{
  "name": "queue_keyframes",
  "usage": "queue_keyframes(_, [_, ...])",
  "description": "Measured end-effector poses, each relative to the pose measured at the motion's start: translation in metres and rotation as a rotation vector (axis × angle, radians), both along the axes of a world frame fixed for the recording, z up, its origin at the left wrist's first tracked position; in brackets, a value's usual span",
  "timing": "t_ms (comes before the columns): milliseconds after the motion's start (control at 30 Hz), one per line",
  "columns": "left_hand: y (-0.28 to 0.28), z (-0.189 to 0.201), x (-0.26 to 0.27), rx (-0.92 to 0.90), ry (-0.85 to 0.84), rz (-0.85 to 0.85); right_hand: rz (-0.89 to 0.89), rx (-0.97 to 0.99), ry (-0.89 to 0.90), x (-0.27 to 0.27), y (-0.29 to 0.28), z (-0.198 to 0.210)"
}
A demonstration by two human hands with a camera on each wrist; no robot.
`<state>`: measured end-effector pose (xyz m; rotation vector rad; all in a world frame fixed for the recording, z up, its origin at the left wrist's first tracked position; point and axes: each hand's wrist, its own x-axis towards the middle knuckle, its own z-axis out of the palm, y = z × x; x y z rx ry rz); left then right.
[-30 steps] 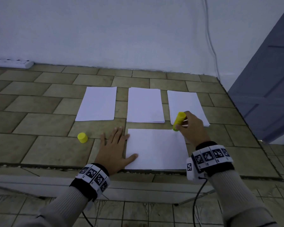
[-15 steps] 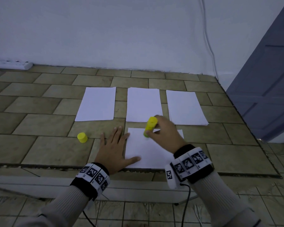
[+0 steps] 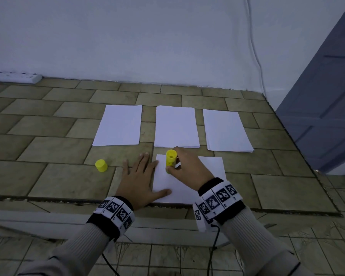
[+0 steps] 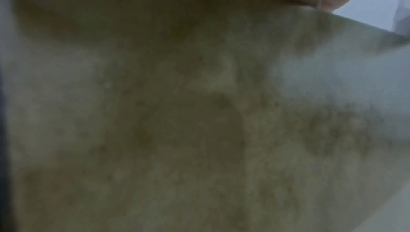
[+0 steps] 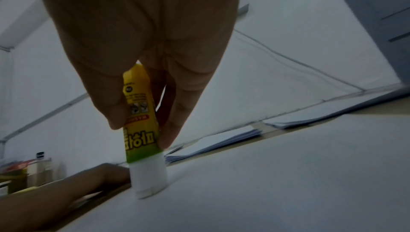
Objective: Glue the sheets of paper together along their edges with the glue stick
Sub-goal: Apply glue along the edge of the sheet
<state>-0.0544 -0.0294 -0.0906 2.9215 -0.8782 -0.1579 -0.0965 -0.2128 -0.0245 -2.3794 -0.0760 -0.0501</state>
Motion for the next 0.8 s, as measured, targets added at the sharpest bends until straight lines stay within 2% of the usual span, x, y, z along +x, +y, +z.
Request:
queue_keyframes(233, [0.001, 0.002, -0.001, 0.014, 0.012, -0.004, -0.181, 0.023, -0.141, -0.035, -0.065, -0.002])
queue_keyframes(400, [0.001, 0.001, -0.001, -0.009, 0.013, -0.008, -0.308, -0.035, -0.118, -0.054, -0.105, -0.002])
queue_keyframes(500, [0.001, -0.001, -0.001, -0.041, -0.008, -0.014, -0.337, -0.052, -0.122, -0.057, -0.11, -0.001])
queue_keyframes(633, [0.003, -0.006, 0.001, -0.127, -0.015, -0.016, -0.242, 0.078, -0.15, -0.053, -0.083, 0.005])
queue_keyframes(733, [0.003, -0.01, 0.003, -0.156, -0.023, -0.017, -0.08, 0.188, -0.077, -0.05, -0.045, 0.012])
queue_keyframes(800, [0.003, -0.011, 0.003, -0.158, -0.035, -0.017, 0.055, 0.19, -0.014, -0.046, -0.02, 0.012])
